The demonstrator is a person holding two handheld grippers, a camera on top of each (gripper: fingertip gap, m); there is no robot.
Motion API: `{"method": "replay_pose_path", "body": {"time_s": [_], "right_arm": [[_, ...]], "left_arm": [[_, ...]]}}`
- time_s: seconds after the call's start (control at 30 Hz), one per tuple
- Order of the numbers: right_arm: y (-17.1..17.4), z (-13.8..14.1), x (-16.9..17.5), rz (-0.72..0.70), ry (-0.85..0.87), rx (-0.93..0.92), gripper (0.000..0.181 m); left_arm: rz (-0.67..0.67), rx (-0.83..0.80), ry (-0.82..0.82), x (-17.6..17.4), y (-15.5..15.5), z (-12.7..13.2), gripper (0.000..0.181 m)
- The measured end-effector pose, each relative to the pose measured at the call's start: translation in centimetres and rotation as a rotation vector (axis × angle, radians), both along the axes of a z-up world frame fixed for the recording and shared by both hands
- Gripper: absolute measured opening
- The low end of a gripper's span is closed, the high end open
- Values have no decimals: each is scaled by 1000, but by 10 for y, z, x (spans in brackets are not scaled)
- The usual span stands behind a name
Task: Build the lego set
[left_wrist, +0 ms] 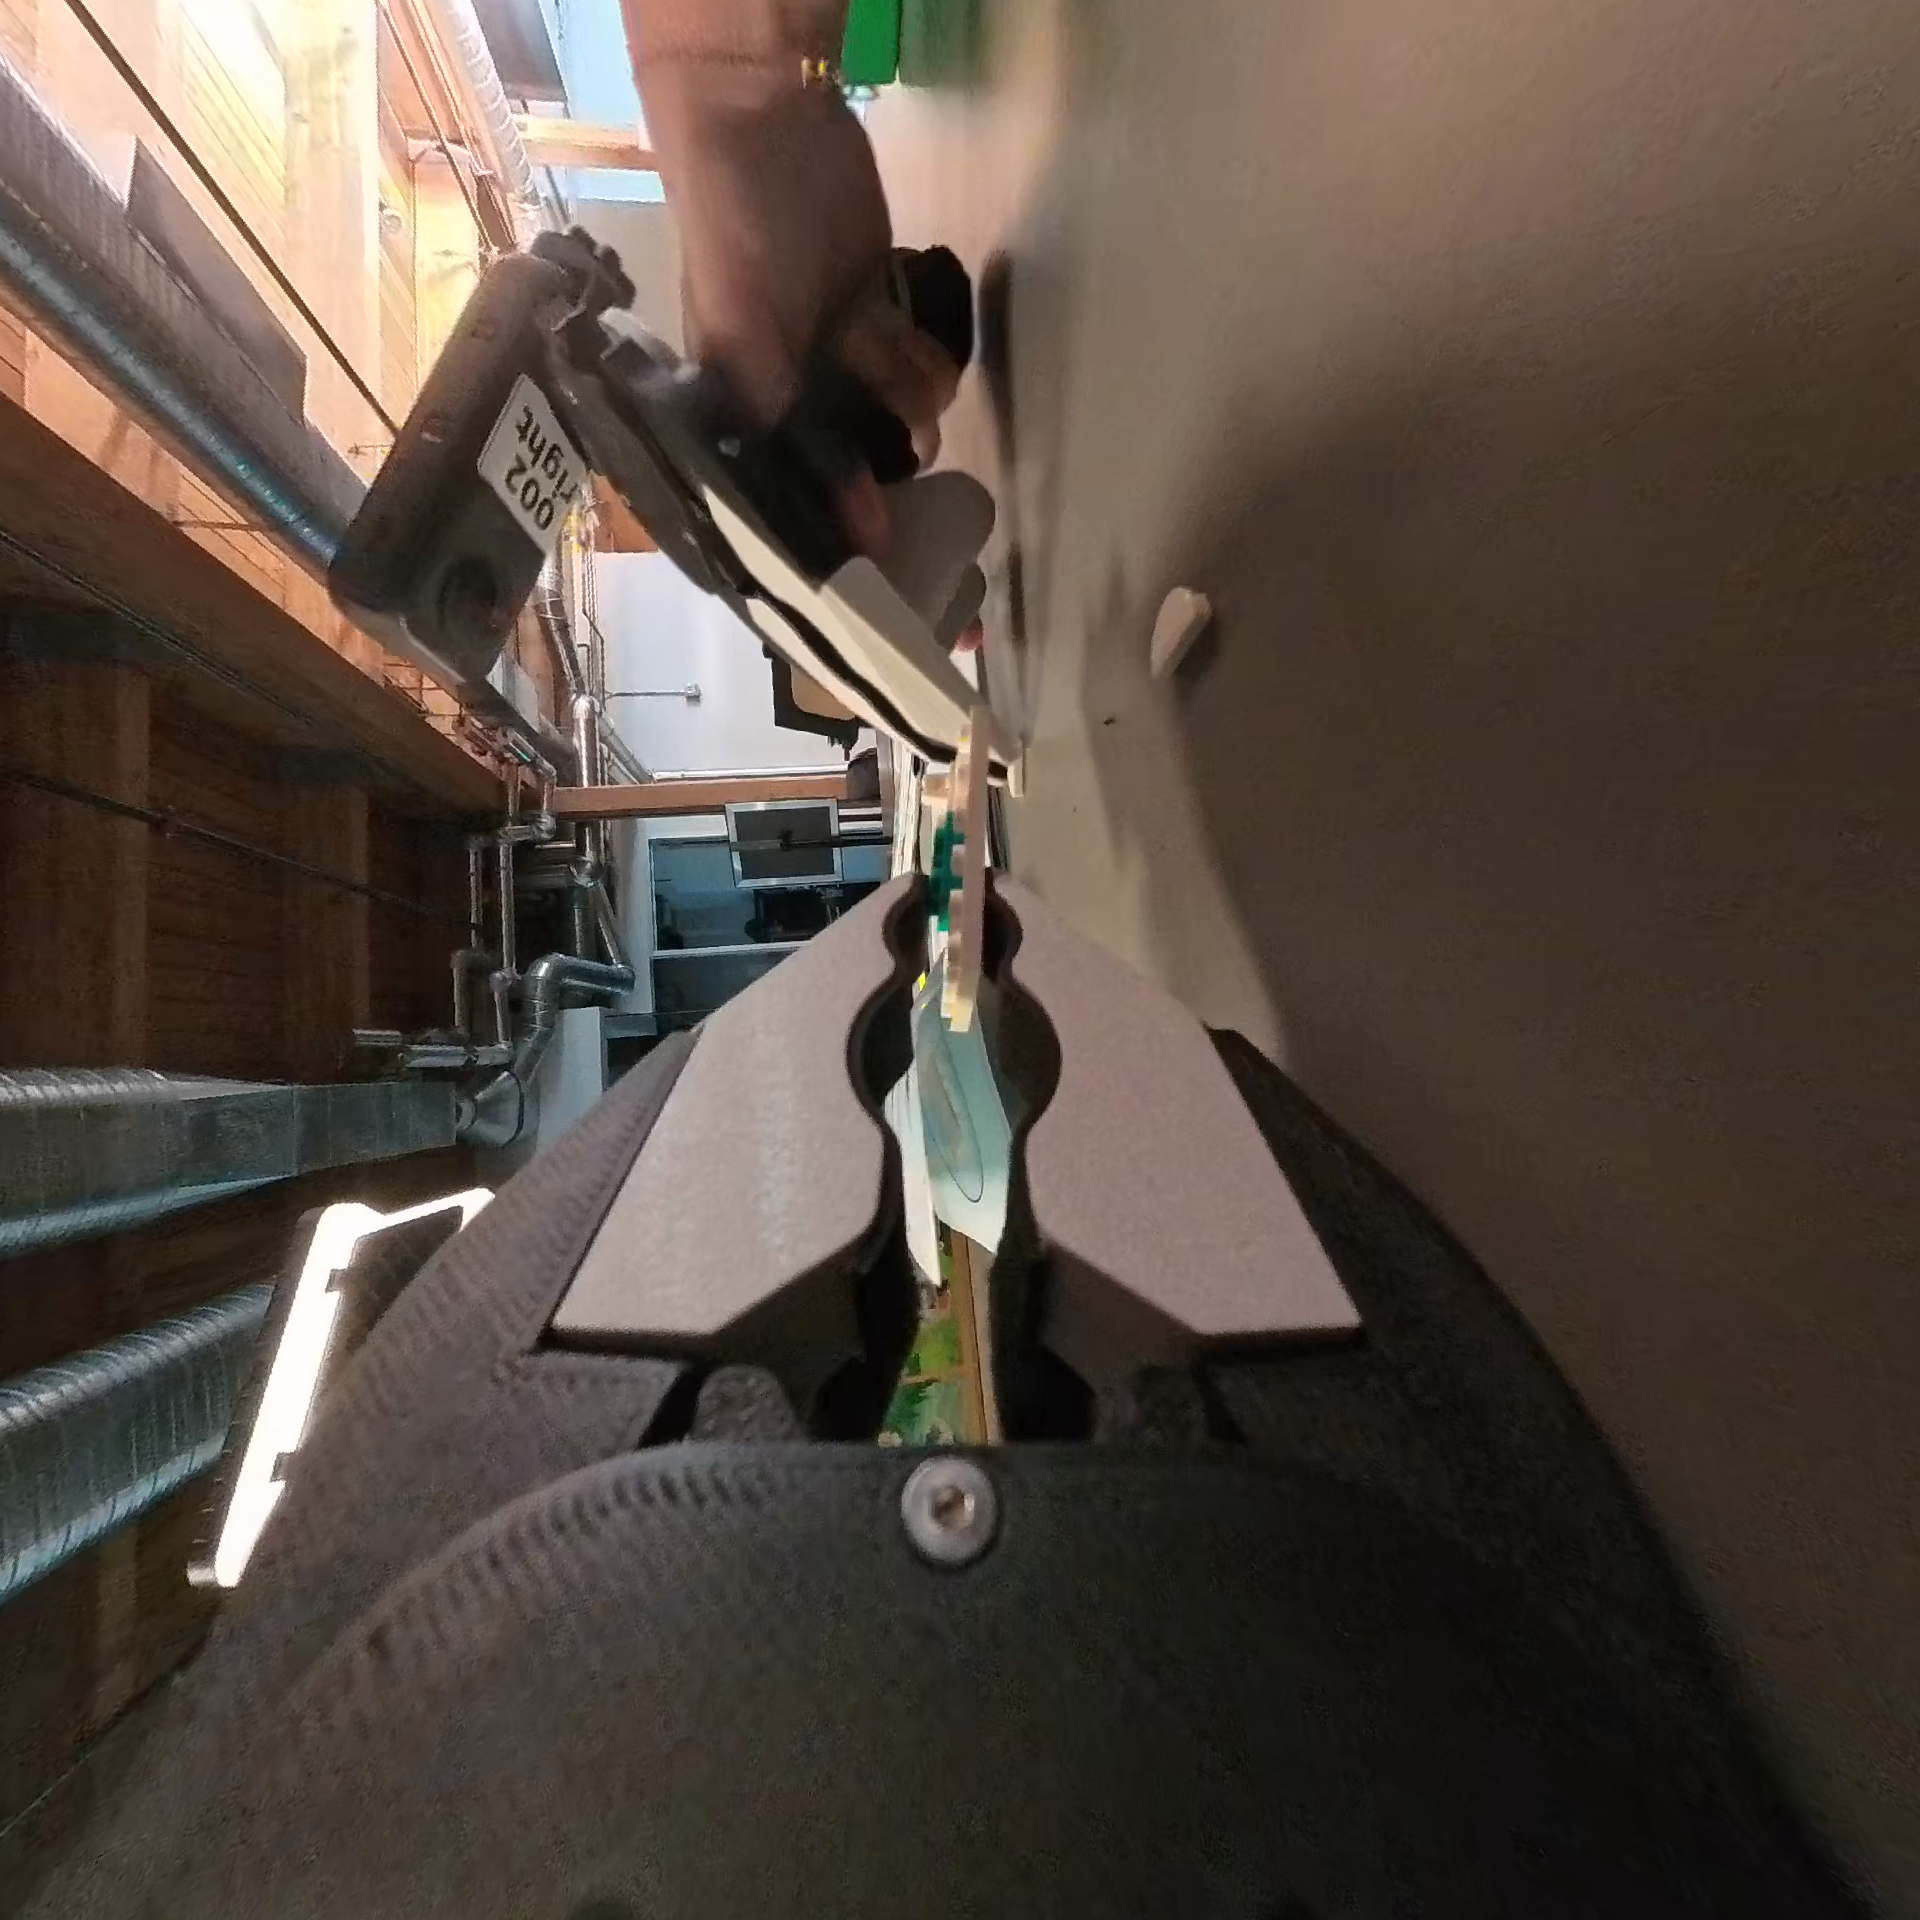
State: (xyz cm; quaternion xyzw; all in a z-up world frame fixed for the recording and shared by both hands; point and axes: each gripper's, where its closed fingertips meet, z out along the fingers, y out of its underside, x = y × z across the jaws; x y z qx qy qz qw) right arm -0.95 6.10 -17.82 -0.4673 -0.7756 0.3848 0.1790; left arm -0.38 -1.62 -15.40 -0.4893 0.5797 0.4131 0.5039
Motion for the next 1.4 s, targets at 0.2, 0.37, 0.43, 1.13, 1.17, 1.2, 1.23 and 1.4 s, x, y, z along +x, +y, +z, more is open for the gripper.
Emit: {"method": "replay_pose_path", "body": {"time_s": [0.2, 0.37, 0.43, 1.13, 1.17, 1.2, 1.23, 1.4], "right_arm": [[-28, 19, 3, 97, 41, -41, 5], [-66, 44, 8, 210, 67, -79, 5], [-73, 43, 10, 225, 55, -45, 5], [-78, 50, 14, 231, 41, -41, 11], [-77, 51, 15, 234, 45, -36, 14], [-76, 53, 16, 243, 57, -26, 18], [-75, 56, 18, 256, 82, -10, 22], [-75, 51, 37, 371, 221, 249, 53]], "left_arm": [[-15, 37, 29, 3, -2, 4, 7], [-20, 107, 73, 6, -3, 11, 8], [-25, 118, 79, 7, -4, 12, 8], [-39, 169, 106, 11, -7, 17, 7], [-35, 169, 103, 10, -7, 18, 8], [-30, 169, 99, 9, -6, 19, 8], [-27, 168, 91, 8, -6, 19, 8], [-17, 160, 55, 4, -6, 24, 8]]}}
